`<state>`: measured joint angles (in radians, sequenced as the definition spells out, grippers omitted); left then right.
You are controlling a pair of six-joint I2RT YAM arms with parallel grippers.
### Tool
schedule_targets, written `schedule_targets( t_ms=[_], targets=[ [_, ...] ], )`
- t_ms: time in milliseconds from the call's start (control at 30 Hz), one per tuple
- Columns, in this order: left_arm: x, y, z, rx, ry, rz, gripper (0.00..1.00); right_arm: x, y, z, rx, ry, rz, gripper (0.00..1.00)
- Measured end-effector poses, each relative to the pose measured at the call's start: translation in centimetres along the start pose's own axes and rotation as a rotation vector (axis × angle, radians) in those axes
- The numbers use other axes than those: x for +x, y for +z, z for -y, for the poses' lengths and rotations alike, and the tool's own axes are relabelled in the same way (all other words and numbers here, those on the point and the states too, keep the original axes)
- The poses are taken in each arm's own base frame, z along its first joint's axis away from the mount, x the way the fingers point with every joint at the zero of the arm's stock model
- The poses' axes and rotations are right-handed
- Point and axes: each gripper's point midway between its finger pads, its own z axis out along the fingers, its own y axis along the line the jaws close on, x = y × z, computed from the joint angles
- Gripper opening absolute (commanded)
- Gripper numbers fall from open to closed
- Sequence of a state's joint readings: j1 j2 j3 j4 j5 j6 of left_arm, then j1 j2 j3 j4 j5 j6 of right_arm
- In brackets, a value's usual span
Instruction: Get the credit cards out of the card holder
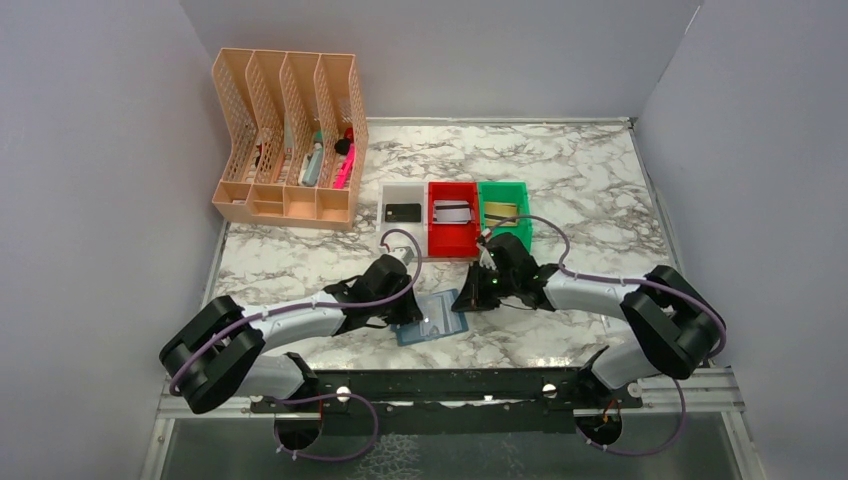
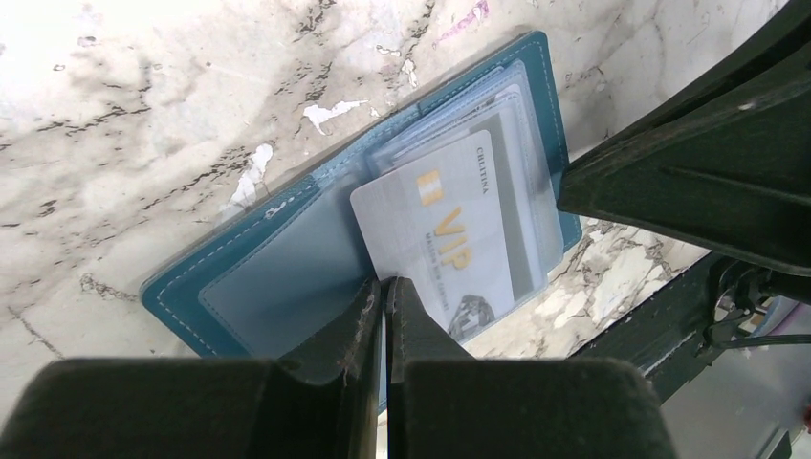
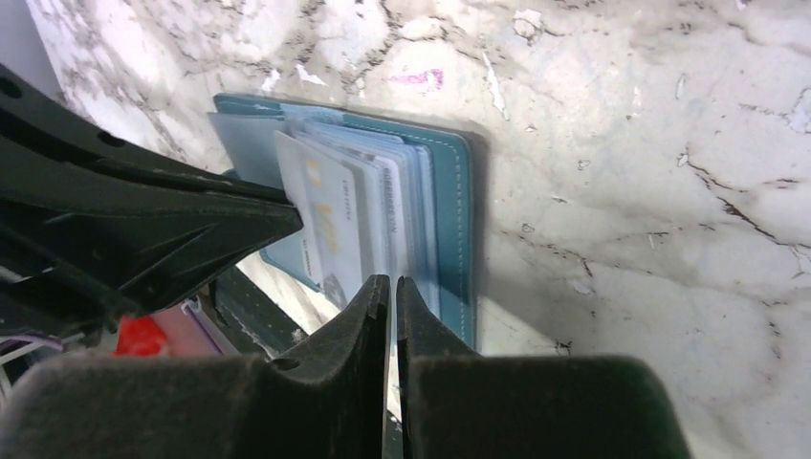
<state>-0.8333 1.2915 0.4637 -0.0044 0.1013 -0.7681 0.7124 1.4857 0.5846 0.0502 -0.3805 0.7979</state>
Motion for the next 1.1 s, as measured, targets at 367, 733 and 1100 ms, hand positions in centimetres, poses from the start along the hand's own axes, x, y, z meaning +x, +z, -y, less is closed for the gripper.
schedule_targets(
  t_ms=[367, 733, 1100],
  targets=[
    [0.1, -0.2, -0.2, -0.006, 0.021, -0.005, 0.07, -0.2, -0.7, -3.2, -0.123, -0.091, 0.009, 0.33],
    [0.2, -0.5, -0.2, -0.001, 0.016, 0.000, 0.29, 0.5, 1.8, -2.1, -0.086, -0.079, -0.057, 0.25],
    [0.4, -0.5, 0.4, 0.103, -0.101, 0.076, 0.36, 1.0, 2.1, -1.8, -0.101, -0.004, -0.043, 0.19]
  ],
)
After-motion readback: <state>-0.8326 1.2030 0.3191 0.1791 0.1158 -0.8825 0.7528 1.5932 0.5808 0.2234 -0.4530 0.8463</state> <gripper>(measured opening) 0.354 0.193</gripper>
